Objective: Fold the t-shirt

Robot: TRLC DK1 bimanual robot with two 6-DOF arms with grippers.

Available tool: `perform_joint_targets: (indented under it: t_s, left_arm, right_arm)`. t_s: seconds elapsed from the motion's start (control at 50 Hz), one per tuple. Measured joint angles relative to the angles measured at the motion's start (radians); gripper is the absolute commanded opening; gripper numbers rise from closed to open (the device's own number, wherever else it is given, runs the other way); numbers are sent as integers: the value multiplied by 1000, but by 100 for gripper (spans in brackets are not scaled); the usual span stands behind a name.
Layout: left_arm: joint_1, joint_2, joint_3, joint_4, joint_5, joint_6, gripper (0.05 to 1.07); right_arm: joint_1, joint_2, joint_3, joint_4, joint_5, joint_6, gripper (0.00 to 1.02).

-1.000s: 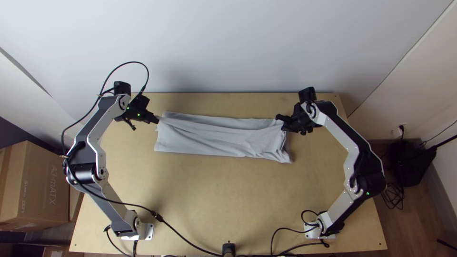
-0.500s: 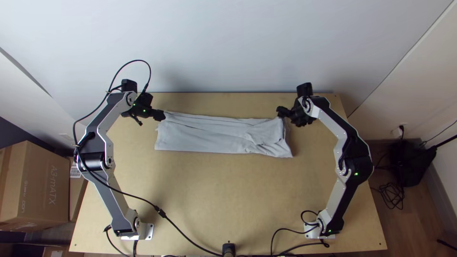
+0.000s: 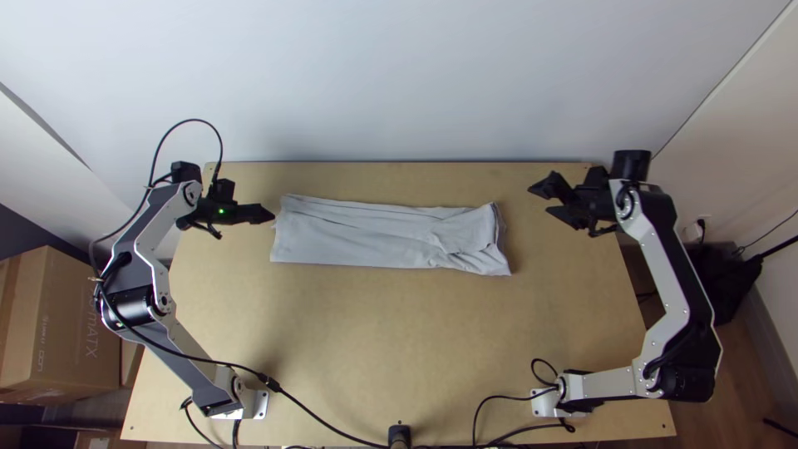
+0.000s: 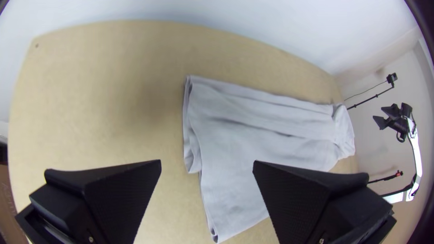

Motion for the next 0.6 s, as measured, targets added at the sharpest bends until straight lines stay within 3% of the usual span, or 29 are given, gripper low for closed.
perform_joint_targets:
  t_s: [0.14, 0.24, 0.38, 0.6]
  left_arm:
    - [13, 11, -66, 36, 40, 10, 103]
    - [17, 34, -78, 60, 56, 13, 103]
    - [19, 64, -82, 74, 71, 13, 103]
    - [-2, 79, -85, 108, 77, 4, 103]
  right_arm:
    - [-89, -44, -4, -78, -202, 7, 99]
    - [-133, -97, -5, -109, -311, 8, 99]
    - [-150, -203, -5, -140, -371, 11, 99]
    - [-139, -307, -5, -175, -389, 11, 99]
